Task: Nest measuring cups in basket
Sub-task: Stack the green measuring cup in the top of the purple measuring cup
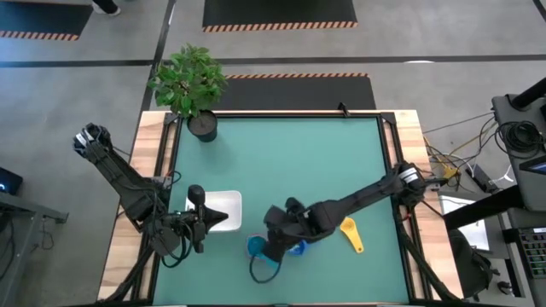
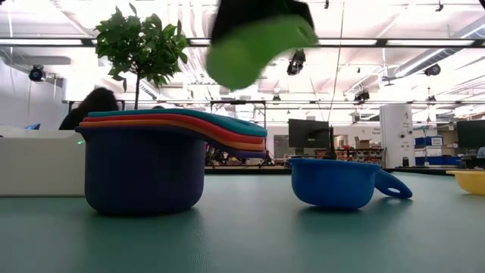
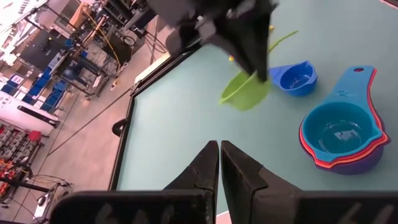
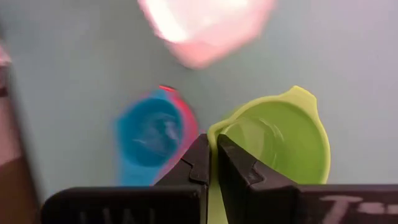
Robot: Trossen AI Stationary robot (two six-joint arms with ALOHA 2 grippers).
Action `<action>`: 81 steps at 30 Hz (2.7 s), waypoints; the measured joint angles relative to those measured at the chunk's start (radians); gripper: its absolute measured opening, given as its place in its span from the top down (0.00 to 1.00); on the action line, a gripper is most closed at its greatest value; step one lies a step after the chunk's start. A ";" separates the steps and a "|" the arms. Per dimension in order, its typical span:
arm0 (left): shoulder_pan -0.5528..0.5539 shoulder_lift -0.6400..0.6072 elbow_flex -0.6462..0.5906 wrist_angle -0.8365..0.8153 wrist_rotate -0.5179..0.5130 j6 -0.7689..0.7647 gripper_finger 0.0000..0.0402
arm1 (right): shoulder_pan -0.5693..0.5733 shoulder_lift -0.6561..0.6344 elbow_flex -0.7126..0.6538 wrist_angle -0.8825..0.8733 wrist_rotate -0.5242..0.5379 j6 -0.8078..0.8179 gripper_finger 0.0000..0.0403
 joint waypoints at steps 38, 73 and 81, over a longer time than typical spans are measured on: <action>0.000 0.000 0.006 -0.001 0.000 -0.003 1.00 | 0.053 0.180 0.101 0.149 -0.105 -0.335 0.96; 0.000 0.000 0.006 0.000 0.000 -0.003 1.00 | 0.042 0.168 0.161 -0.182 -0.052 -0.434 0.97; 0.000 0.000 0.006 0.000 0.000 -0.004 1.00 | 0.017 0.168 0.078 -0.178 -0.053 -0.456 0.98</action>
